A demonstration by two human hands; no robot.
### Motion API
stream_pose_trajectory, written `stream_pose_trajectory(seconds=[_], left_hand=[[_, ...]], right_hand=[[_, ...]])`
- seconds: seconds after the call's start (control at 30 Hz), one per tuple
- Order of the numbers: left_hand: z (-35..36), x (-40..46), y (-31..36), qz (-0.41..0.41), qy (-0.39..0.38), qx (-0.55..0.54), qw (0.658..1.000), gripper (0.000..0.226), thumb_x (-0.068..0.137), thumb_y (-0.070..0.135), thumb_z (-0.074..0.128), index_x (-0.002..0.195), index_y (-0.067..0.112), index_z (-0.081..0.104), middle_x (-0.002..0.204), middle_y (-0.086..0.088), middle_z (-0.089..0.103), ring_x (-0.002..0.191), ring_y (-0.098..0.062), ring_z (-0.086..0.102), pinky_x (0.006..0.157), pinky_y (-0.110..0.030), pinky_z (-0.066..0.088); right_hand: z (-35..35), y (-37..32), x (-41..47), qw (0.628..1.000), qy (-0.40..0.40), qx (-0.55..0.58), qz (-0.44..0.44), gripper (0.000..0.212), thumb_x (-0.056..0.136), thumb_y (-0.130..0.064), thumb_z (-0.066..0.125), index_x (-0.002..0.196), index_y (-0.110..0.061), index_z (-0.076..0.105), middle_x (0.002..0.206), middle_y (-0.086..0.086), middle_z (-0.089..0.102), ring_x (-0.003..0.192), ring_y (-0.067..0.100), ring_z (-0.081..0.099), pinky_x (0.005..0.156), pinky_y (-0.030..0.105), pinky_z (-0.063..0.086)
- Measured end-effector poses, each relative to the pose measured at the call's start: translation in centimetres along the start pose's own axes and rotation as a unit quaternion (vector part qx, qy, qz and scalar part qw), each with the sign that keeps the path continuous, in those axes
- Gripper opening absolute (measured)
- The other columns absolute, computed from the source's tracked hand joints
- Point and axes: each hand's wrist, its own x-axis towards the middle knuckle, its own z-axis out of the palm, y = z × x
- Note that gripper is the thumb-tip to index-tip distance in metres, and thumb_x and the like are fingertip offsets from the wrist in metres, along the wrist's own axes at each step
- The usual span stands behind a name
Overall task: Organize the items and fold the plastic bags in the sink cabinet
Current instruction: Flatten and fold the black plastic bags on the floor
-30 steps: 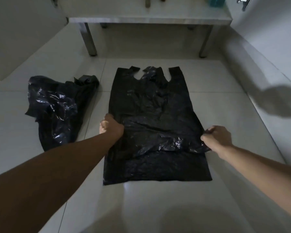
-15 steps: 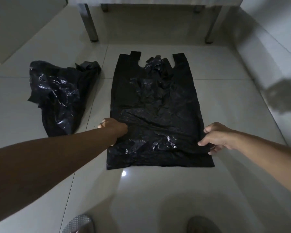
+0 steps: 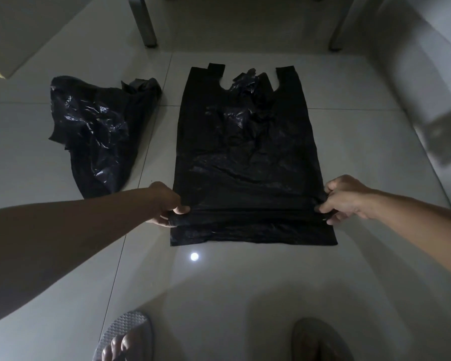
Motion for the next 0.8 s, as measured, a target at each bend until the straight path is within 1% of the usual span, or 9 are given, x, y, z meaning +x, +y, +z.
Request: stream_pose_trajectory(seconds=[0.07, 0.2, 0.27, 0.4, 0.53, 0.6, 0.63, 0.7, 0.8], left_hand=[[0.1, -0.1, -0.5, 0.005, -0.002, 0.007, 1.000, 0.030, 0.077, -0.013, 0.071, 0.103, -0.007, 0.058, 0.092, -0.021, 0.062, 0.070, -0.030, 0.062, 0.042, -0.030, 0.053], [0.6, 0.1, -1.6, 0.035, 0.019, 0.078, 0.996, 0.036, 0.067, -0.010, 0.081, 0.097, -0.007, 0.061, 0.102, -0.024, 0.064, 0.084, -0.038, 0.066, 0.055, -0.040, 0.058], [1.0, 0.3, -2.1, 0.053, 0.035, 0.098, 0.993, 0.033, 0.066, -0.010, 0.081, 0.094, -0.007, 0.063, 0.095, -0.025, 0.066, 0.078, -0.037, 0.068, 0.056, -0.041, 0.059], [1.7, 0.4, -2.7, 0.101, 0.111, 0.170, 0.974, 0.030, 0.063, 0.002, 0.087, 0.079, 0.005, 0.061, 0.076, -0.014, 0.065, 0.063, -0.029, 0.066, 0.040, -0.026, 0.050], [2.1, 0.6, -2.8, 0.116, 0.141, 0.242, 0.953, 0.040, 0.064, 0.013, 0.088, 0.090, 0.005, 0.059, 0.076, -0.009, 0.063, 0.061, -0.023, 0.063, 0.054, -0.029, 0.054], [2.4, 0.5, -2.8, 0.103, 0.166, 0.272, 0.942, 0.058, 0.058, 0.017, 0.089, 0.103, 0.000, 0.056, 0.088, -0.013, 0.066, 0.076, -0.029, 0.067, 0.068, -0.034, 0.057], [2.6, 0.4, -2.7, 0.097, 0.201, 0.293, 0.929, 0.068, 0.055, 0.020, 0.087, 0.110, 0.000, 0.052, 0.100, -0.015, 0.064, 0.091, -0.033, 0.065, 0.078, -0.038, 0.056], [3.2, 0.0, -2.1, 0.132, 0.286, 0.369, 0.874, 0.074, 0.059, 0.026, 0.079, 0.120, 0.004, 0.044, 0.120, -0.014, 0.051, 0.112, -0.034, 0.053, 0.091, -0.043, 0.048], [4.5, -0.3, -1.1, 0.308, 0.313, 0.423, 0.793, 0.066, 0.068, 0.029, 0.068, 0.125, 0.008, 0.042, 0.127, -0.013, 0.043, 0.118, -0.031, 0.042, 0.098, -0.045, 0.038]], right_hand=[[0.2, 0.2, -0.1, 1.000, 0.002, -0.012, -0.003, 0.053, 0.077, 0.005, 0.078, 0.123, 0.001, 0.052, 0.109, 0.016, 0.055, 0.061, 0.028, 0.068, 0.047, 0.029, 0.056], [0.5, 0.9, -0.7, 1.000, 0.001, -0.027, 0.007, 0.052, 0.074, 0.004, 0.080, 0.116, -0.002, 0.051, 0.100, 0.013, 0.052, 0.062, 0.029, 0.065, 0.048, 0.032, 0.057], [0.7, 1.4, -1.0, 0.999, 0.008, -0.045, 0.004, 0.053, 0.071, 0.000, 0.084, 0.113, -0.003, 0.051, 0.101, 0.014, 0.055, 0.062, 0.029, 0.066, 0.049, 0.032, 0.057], [1.3, 2.5, -1.4, 0.998, 0.026, -0.064, -0.011, 0.038, 0.068, -0.004, 0.086, 0.095, 0.001, 0.059, 0.084, 0.017, 0.067, 0.052, 0.024, 0.066, 0.055, 0.040, 0.061], [1.6, 3.0, -1.5, 0.995, 0.029, -0.090, -0.019, 0.036, 0.067, -0.007, 0.088, 0.088, 0.001, 0.060, 0.076, 0.018, 0.069, 0.058, 0.026, 0.069, 0.056, 0.044, 0.061], [1.6, 2.9, -1.6, 0.993, 0.027, -0.113, -0.020, 0.039, 0.065, -0.013, 0.090, 0.085, -0.003, 0.059, 0.078, 0.016, 0.069, 0.060, 0.025, 0.070, 0.055, 0.042, 0.061], [1.4, 2.7, -1.6, 0.991, 0.024, -0.127, -0.019, 0.042, 0.063, -0.018, 0.091, 0.085, -0.006, 0.057, 0.082, 0.013, 0.069, 0.064, 0.025, 0.070, 0.054, 0.039, 0.061], [0.9, 1.9, -1.5, 0.987, 0.019, -0.158, -0.012, 0.051, 0.059, -0.031, 0.092, 0.089, -0.011, 0.056, 0.092, 0.007, 0.066, 0.075, 0.023, 0.069, 0.051, 0.031, 0.058], [0.0, 0.1, -1.0, 0.988, 0.043, -0.144, -0.028, 0.053, 0.066, -0.040, 0.087, 0.100, -0.009, 0.060, 0.100, 0.007, 0.063, 0.085, 0.022, 0.064, 0.056, 0.031, 0.056]])
